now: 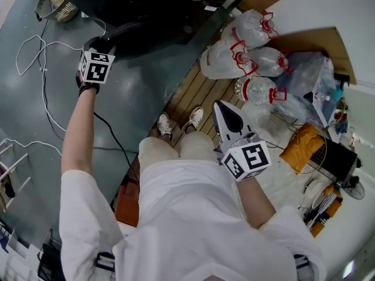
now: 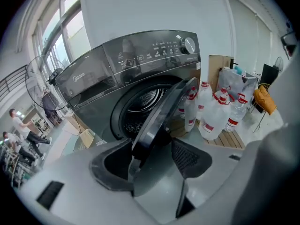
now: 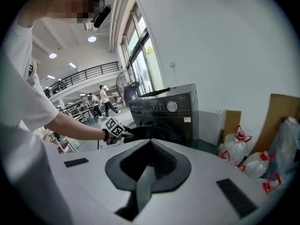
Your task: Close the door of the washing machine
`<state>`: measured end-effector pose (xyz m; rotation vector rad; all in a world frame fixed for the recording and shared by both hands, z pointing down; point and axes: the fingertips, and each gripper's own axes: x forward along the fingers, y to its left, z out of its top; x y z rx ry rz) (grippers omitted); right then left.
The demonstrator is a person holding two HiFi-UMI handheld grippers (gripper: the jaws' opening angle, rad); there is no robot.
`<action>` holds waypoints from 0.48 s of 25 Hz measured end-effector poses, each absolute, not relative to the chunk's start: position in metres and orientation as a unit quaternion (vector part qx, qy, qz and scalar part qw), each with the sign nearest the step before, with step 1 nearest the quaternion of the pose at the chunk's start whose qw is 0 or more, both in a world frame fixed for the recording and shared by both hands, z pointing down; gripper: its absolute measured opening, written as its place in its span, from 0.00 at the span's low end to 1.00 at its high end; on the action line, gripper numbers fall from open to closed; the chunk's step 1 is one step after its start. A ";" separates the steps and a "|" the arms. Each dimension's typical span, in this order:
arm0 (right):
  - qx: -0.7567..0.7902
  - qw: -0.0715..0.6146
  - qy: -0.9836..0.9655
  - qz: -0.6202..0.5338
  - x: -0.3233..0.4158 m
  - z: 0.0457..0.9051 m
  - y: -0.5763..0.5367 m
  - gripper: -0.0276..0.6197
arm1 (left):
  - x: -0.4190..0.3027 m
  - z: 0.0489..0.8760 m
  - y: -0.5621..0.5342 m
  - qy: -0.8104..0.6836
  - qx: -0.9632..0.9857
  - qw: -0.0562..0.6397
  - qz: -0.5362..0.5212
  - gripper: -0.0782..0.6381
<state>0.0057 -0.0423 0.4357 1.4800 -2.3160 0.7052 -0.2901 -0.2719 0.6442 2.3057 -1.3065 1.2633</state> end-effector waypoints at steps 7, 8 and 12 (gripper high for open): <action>0.525 0.152 -0.800 0.250 0.012 0.441 -0.033 0.04 | -0.297 0.634 -0.286 -0.451 0.776 0.101 0.429 0.48; 0.527 0.152 -0.798 0.251 0.014 0.442 -0.032 0.04 | -0.299 0.632 -0.288 -0.456 0.775 0.104 0.425 0.48; 0.533 0.154 -0.792 0.254 0.018 0.446 -0.027 0.04 | -0.309 0.631 -0.293 -0.483 0.765 0.127 0.406 0.48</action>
